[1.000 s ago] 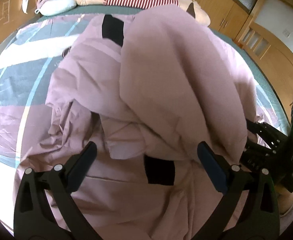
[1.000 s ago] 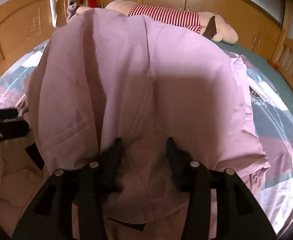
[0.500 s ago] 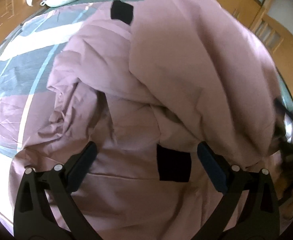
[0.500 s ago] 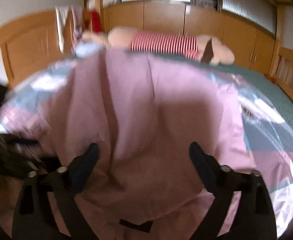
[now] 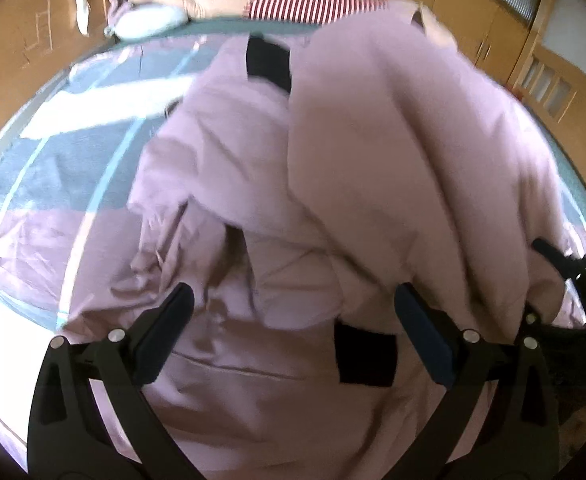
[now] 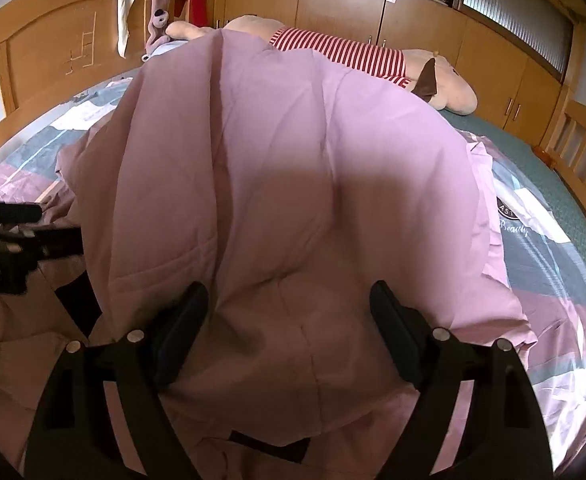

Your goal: Fold large clothes

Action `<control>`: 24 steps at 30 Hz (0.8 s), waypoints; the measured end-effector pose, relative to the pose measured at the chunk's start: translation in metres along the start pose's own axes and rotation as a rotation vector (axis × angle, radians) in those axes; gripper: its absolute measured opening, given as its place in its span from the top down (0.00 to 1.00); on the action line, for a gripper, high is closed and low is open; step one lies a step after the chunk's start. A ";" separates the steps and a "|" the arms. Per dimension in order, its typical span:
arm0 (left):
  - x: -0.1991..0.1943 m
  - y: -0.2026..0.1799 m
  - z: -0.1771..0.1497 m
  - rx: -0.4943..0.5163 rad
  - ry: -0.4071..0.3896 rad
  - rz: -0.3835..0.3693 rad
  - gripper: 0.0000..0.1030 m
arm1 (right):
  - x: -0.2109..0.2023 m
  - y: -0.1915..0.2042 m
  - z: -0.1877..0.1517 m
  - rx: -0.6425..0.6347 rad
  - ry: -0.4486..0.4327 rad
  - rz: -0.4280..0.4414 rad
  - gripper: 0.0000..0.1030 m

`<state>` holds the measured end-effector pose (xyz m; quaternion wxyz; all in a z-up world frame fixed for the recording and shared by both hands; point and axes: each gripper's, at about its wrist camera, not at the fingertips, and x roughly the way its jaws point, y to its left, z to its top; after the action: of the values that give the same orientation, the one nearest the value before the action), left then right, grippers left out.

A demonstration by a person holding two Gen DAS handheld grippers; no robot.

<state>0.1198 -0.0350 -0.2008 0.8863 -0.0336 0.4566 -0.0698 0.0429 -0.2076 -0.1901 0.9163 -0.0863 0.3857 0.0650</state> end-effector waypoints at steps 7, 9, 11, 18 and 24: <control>0.022 -0.005 0.000 0.055 0.015 0.059 0.02 | -0.033 -0.007 0.006 -0.005 -0.122 0.002 0.18; 0.035 0.005 0.001 0.006 0.072 0.025 0.02 | -0.051 -0.021 0.009 0.071 -0.216 0.030 0.18; 0.037 0.008 0.002 -0.008 0.078 0.012 0.02 | -0.054 -0.036 0.012 0.146 -0.231 0.014 0.18; 0.038 0.000 0.000 0.023 0.075 0.046 0.02 | 0.014 -0.059 -0.009 0.280 0.072 -0.007 0.15; 0.037 -0.001 0.001 0.022 0.073 0.047 0.02 | 0.014 -0.059 -0.010 0.280 0.076 -0.012 0.12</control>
<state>0.1418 -0.0414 -0.2298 0.8707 -0.0105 0.4886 -0.0552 0.0566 -0.2669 -0.2012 0.9043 0.0379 0.4251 0.0019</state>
